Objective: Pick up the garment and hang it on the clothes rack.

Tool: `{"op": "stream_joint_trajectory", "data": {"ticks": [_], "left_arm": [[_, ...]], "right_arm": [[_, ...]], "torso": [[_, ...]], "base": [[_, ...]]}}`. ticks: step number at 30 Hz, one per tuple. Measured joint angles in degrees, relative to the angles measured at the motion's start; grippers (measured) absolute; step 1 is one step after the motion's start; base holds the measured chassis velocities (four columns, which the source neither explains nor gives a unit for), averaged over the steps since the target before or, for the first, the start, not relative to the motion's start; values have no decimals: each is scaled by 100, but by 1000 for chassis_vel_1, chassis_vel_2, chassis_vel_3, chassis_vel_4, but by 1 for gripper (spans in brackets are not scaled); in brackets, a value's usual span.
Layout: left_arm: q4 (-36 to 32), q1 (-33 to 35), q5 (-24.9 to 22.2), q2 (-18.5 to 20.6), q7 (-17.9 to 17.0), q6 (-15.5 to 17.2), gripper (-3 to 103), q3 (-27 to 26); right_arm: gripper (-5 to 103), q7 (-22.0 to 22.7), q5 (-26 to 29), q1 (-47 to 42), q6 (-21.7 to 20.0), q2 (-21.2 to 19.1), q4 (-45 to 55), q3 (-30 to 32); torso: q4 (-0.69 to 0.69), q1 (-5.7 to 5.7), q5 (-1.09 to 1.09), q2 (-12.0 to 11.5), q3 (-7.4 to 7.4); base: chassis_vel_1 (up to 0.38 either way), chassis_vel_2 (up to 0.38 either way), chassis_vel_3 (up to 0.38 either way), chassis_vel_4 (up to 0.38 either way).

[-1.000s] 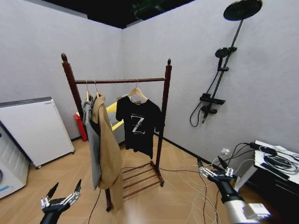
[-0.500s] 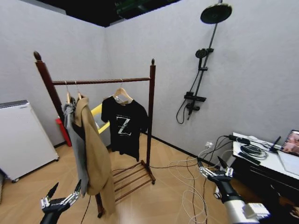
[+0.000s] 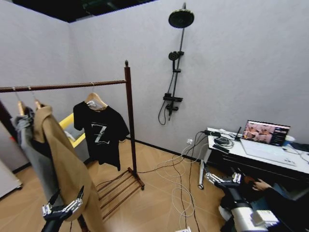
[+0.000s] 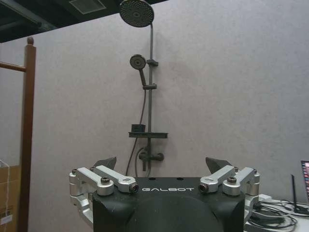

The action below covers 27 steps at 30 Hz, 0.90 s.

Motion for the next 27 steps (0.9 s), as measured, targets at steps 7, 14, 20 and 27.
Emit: {"op": "stream_joint_trajectory", "data": {"ticks": [7,14,20,27], "left_arm": [[0,1,0,0,0,0,100,0],[0,2,0,0,0,0,100,0],[0,0,0,1,1,1,100,1],[1,0,0,0,1,0,100,0]], "right_arm": [[100,0,0,0,0,0,0,-1],[100,0,0,-1,0,0,0,-1],[100,0,0,4,-1,-1,-2,-2],[100,0,1,-2,-2,0,-2,-2]], "torso": [[0,-2,-3,1,-1],[-1,-6,-3,5,-3],[2,-2,-6,0,-1],[-2,-4,-4,2,-2]], "base": [[-76,-131,-141,-117],[-182,-115,-106,-172],[-177,-120,-99,-144],[-69,-102,-125,-85]]}}
